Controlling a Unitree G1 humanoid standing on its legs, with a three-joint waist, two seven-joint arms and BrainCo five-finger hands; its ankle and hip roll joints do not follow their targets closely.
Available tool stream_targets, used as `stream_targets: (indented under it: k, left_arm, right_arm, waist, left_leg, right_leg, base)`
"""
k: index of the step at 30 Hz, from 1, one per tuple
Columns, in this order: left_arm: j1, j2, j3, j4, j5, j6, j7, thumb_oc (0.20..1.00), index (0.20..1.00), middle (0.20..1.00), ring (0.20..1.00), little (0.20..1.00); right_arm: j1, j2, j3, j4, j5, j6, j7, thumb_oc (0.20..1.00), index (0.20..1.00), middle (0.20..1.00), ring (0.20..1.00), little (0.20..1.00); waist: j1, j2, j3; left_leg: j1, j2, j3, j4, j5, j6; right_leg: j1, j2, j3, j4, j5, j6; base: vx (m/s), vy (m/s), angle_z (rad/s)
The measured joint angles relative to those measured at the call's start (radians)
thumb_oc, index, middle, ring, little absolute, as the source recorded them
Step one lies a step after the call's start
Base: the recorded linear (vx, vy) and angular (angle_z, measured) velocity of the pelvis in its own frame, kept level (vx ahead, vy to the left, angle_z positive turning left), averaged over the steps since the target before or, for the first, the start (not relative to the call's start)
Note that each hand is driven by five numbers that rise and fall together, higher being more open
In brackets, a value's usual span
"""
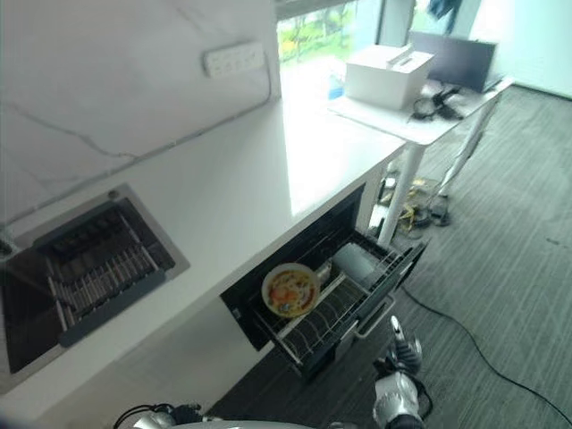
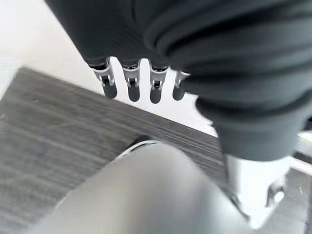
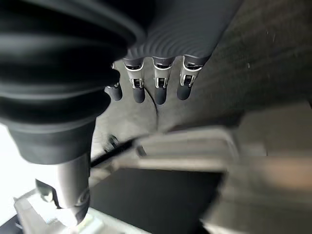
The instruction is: Place the dishes in the dishwasher.
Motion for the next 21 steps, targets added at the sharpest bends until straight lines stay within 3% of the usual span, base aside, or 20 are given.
stream_targets:
  k: [1,3,6,9,12,15,20,21]
  left_arm:
    - [-0.015,0.001,0.0,-0.005,-0.005,-0.001,0.0,1.0,1.0,1.0,1.0,1.0]
    - [-0.043,0.031,-0.007,0.002,-0.005,-0.003,0.0,1.0,1.0,1.0,1.0,1.0]
    - [-0.104,0.031,-0.044,-0.035,-0.042,-0.024,0.006,1.0,1.0,1.0,1.0,1.0]
    - [-0.149,0.038,-0.08,-0.069,-0.041,-0.033,0.016,1.0,1.0,1.0,1.0,1.0]
    - [-0.17,0.043,-0.083,-0.083,-0.033,-0.041,0.017,1.0,1.0,1.0,1.0,1.0]
    - [-0.17,0.068,-0.1,-0.144,-0.031,-0.057,0.021,1.0,1.0,1.0,1.0,1.0]
    - [-0.206,0.099,-0.105,-0.205,-0.031,-0.073,0.031,1.0,1.0,1.0,1.0,1.0]
    - [-0.203,0.103,-0.105,-0.208,-0.031,-0.077,0.031,1.0,1.0,1.0,1.0,1.0]
  right_arm:
    - [-0.024,0.003,-0.007,0.004,0.016,-0.007,-0.004,1.0,1.0,1.0,1.0,1.0]
    - [-0.064,-0.017,0.004,0.02,0.015,0.013,0.013,1.0,1.0,1.0,1.0,1.0]
    - [-0.164,-0.053,0.035,0.029,0.017,0.037,0.038,1.0,1.0,1.0,1.0,1.0]
    - [-0.267,-0.063,0.042,0.026,0.015,0.045,0.037,1.0,1.0,1.0,1.0,1.0]
    - [-0.309,-0.078,0.04,0.026,0.017,0.085,0.038,1.0,1.0,1.0,1.0,1.0]
    - [-0.333,-0.114,0.041,-0.013,0.017,0.101,0.068,1.0,1.0,1.0,1.0,1.0]
    - [-0.405,-0.147,0.043,-0.064,0.015,0.136,0.119,1.0,1.0,1.0,1.0,1.0]
    - [-0.421,-0.153,0.043,-0.064,0.015,0.145,0.121,1.0,1.0,1.0,1.0,1.0]
  waist:
    - [0.021,0.0,0.02]
    - [0.034,-0.027,0.073]
    - [0.046,0.019,0.151]
    - [0.047,0.041,0.205]
    - [0.047,0.03,0.234]
    - [0.049,0.041,0.261]
    - [0.073,0.017,0.332]
    - [0.078,0.015,0.334]
  left_leg:
    - [-0.023,0.002,-0.007,0.004,-0.002,0.002]
    - [-0.081,-0.004,-0.022,0.065,-0.01,0.0]
    - [-0.196,-0.011,-0.068,0.144,-0.024,0.0]
    - [-0.269,-0.031,-0.07,0.226,-0.047,0.029]
    - [-0.263,-0.051,-0.086,0.159,-0.049,0.032]
    - [-0.311,-0.058,-0.093,0.19,-0.047,0.033]
    - [-0.346,-0.07,-0.1,0.15,-0.038,0.029]
    - [-0.354,-0.075,-0.107,0.144,-0.013,0.037]
  right_leg:
    - [-0.043,-0.008,-0.009,0.068,-0.031,-0.013]
    - [-0.137,-0.026,0.014,0.231,-0.13,-0.078]
    - [-0.265,-0.038,0.032,0.373,-0.163,-0.106]
    - [-0.333,-0.065,-0.008,0.402,-0.153,-0.1]
    - [-0.337,-0.059,-0.009,0.353,-0.149,-0.083]
    - [-0.378,-0.052,-0.003,0.363,-0.134,-0.075]
    - [-0.414,-0.046,0.003,0.317,-0.115,-0.059]
    - [-0.418,-0.044,0.001,0.316,-0.091,-0.05]
  base:
    - [-0.14,0.012,0.84]
    - [-0.19,0.022,0.45]
    - [-0.25,0.052,0.26]
    - [-0.13,0.055,-0.11]
    - [-0.12,0.151,0.1]
    - [-0.1,0.112,-0.08]
    - [-0.03,0.06,0.02]
    - [0.01,0.053,0.3]
